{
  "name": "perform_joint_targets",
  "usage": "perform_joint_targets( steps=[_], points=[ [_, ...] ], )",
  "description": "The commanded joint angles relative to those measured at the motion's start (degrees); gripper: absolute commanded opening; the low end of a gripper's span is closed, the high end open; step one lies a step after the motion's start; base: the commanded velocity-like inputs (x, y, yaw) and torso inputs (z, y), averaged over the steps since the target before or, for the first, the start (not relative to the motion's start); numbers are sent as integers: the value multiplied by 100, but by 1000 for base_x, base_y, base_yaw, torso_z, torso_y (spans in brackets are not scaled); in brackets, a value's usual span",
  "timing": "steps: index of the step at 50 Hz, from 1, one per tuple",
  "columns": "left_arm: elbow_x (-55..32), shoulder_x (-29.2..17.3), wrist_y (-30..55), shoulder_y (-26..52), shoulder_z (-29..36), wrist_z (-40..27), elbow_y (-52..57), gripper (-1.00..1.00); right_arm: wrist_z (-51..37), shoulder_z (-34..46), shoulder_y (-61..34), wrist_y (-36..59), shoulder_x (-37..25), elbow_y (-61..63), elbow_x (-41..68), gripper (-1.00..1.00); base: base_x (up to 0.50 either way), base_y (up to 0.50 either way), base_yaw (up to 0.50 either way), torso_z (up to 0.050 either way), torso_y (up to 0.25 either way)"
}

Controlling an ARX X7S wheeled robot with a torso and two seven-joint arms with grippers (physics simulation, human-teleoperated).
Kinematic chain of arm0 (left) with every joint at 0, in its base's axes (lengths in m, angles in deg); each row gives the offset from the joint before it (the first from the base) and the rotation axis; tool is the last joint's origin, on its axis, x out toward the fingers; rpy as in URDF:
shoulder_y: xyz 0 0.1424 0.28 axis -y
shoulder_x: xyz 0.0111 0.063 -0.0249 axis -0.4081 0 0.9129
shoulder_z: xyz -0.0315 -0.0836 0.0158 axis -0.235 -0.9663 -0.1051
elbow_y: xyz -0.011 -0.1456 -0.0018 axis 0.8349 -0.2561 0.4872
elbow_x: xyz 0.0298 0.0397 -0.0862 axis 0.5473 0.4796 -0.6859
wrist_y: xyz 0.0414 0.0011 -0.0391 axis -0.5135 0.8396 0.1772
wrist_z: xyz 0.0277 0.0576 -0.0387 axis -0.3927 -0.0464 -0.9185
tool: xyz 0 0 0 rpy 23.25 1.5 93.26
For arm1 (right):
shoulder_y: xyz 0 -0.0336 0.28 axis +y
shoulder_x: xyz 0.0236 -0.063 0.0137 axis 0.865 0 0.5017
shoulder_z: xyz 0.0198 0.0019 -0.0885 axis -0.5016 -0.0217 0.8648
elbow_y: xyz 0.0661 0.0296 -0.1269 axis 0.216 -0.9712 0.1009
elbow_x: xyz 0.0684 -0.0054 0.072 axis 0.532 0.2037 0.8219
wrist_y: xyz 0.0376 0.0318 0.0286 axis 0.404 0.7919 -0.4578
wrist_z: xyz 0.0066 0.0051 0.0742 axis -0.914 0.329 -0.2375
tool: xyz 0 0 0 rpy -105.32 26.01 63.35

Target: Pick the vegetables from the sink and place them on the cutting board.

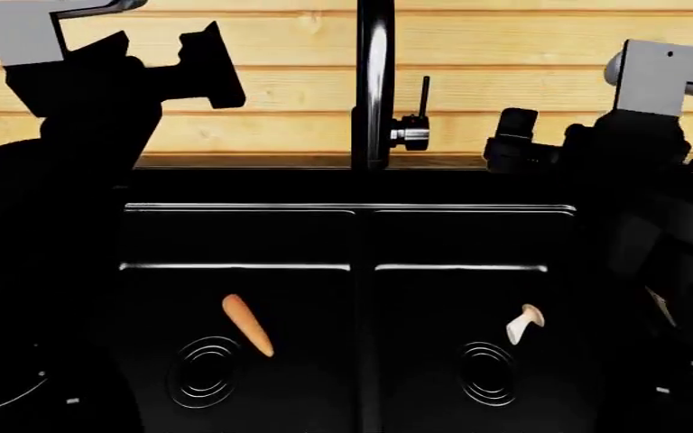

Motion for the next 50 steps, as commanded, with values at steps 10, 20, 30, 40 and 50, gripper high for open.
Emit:
perform_joint_targets(
  steps=[10, 20, 30, 40, 50],
  points=[
    [-858, 372, 1719, -26, -887, -432, 1194, 100, -4900, -621, 635, 516, -48, -596, 5212, 100, 0, 0, 0, 0, 0],
    [-933, 325, 1595, -120, -880, -491, 1156, 100, -4770, -355, 915, 289, -141, -669, 5070, 100, 0, 0, 0, 0, 0],
    [-989, 304, 1455, -221, -852, -534, 1087, 100, -3289, 44, 1334, -474, -337, -1059, 3682, 100, 0, 0, 0, 0, 0],
    [-1079, 287, 1406, -267, -856, -588, 1062, 100, -2567, 406, 1435, -1056, -375, -1558, 2977, 100, 0, 0, 0, 0, 0],
    [-1118, 231, 1287, -335, -824, -620, 982, 100, -2214, 541, 1511, -1512, -387, -1965, 2571, 100, 0, 0, 0, 0, 0]
  ],
)
